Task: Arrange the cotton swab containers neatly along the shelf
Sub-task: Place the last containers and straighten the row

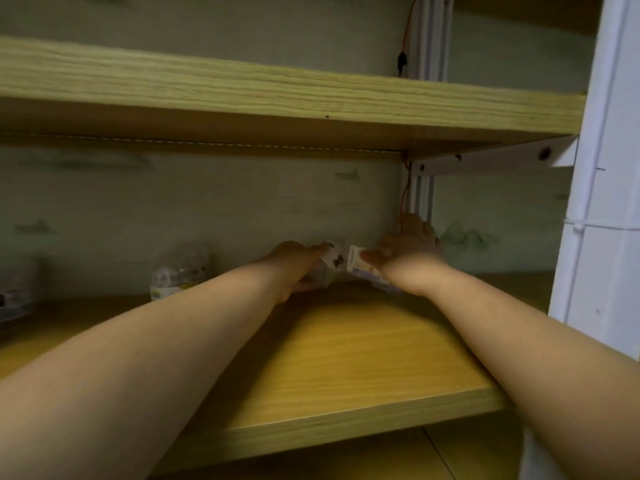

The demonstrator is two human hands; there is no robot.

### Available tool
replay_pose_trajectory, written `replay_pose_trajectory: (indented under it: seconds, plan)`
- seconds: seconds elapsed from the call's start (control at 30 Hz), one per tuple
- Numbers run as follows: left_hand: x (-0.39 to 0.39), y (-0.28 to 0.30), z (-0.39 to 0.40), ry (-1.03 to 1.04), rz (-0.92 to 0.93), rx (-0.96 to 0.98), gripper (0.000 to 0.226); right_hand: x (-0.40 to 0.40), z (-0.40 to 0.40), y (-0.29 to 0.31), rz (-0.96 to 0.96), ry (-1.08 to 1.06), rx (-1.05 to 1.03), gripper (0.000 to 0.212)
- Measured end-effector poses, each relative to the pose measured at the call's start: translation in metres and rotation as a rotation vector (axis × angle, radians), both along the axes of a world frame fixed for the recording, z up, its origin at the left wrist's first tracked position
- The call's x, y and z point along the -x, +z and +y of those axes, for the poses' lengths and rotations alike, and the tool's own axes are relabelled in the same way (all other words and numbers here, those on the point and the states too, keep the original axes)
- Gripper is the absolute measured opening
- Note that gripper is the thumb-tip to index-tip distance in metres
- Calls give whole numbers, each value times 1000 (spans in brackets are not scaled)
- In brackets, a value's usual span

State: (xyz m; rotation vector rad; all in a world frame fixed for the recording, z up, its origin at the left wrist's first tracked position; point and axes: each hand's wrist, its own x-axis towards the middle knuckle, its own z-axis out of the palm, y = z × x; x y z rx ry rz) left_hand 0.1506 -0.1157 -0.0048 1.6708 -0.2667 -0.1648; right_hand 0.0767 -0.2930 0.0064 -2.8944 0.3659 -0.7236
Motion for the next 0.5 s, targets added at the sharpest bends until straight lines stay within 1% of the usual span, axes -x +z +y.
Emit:
replay_pose_trajectory:
  seconds: [0.07,0.1,0.13,0.17,0.23,0.27,0.3,0.37,0.43,0.47,0.5]
  plan:
    - [15,5,12,-20,172,295,24,7,7,10,-96,10,-6,47]
    - [22,8,20,-49,261,427,28,12,12,15,-162,29,-62,48]
    - [30,10,29,-93,335,530,36,17,16,18,-239,75,-171,47]
    - [37,11,38,-140,384,599,44,22,19,20,-328,145,-321,44]
    - [54,13,57,-251,417,700,53,34,27,20,-509,276,-711,29]
    - [63,13,66,-289,414,743,54,42,33,19,-540,317,-905,27]
    - [72,12,76,-316,403,778,55,50,40,18,-514,353,-1047,34]
    - [91,11,95,-368,372,803,56,62,57,15,-374,403,-1174,45]
    - [108,9,118,-405,305,761,53,76,81,13,-251,439,-1203,52]
    - [115,7,130,-418,271,741,49,83,94,12,-222,466,-1203,53]
    - [120,3,144,-432,245,736,46,91,108,10,-201,498,-1186,49]
